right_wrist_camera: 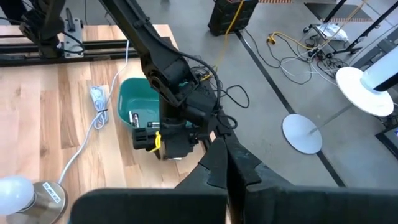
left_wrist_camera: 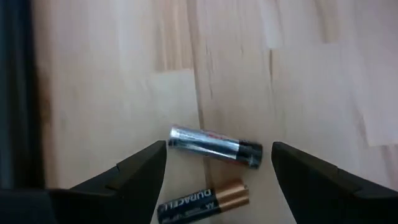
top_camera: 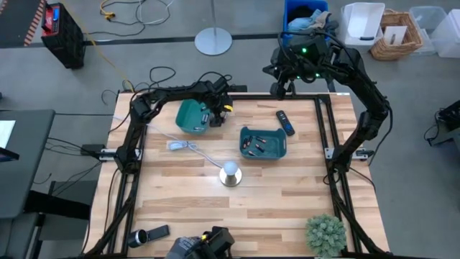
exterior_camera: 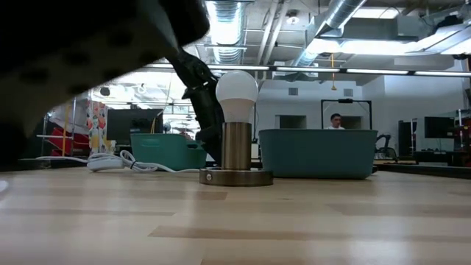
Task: Sort batteries
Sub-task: Put the silver battery into the green bin
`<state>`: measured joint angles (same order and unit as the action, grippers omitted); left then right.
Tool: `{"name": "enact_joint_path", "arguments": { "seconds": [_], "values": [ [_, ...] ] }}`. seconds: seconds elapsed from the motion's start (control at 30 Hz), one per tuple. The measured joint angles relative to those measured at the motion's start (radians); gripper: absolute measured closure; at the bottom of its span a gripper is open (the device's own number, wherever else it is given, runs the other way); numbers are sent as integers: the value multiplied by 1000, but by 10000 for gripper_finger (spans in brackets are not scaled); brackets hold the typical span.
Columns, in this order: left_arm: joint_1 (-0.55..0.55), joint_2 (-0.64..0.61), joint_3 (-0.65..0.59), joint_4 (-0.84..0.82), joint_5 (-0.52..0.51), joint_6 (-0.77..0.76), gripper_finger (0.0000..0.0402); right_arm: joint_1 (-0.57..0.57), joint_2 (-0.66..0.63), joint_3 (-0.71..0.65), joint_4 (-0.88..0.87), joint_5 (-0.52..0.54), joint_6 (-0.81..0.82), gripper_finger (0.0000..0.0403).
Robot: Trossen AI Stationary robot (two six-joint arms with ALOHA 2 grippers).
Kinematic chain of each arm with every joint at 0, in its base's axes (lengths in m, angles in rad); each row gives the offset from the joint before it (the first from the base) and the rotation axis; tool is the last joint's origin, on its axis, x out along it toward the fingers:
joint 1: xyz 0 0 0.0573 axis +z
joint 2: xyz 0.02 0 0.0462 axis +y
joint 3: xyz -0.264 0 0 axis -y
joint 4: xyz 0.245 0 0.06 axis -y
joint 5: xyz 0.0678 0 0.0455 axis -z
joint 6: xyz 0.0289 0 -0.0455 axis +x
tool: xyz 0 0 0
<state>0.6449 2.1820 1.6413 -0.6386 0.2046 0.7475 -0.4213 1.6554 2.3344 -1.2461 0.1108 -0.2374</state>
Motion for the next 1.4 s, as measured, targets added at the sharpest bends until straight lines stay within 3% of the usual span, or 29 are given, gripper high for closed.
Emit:
{"name": "enact_joint_path", "arguments": {
  "seconds": [0.23, 0.57, 1.1, 1.4],
  "values": [
    [1, 12, 0, 59, 4, -23, 114, 0, 0, 0, -8, 0, 1, 394],
    [6, 12, -1, 20, -15, -14, 115, 0, 0, 0, -11, 0, 3, 394],
    [3, 12, -2, 13, -28, 76, 115, 0, 0, 0, -17, 0, 15, 394],
    [2, 12, -3, 11, -27, 107, 146, 0, 0, 0, -27, 0, 22, 394]
  ]
}}
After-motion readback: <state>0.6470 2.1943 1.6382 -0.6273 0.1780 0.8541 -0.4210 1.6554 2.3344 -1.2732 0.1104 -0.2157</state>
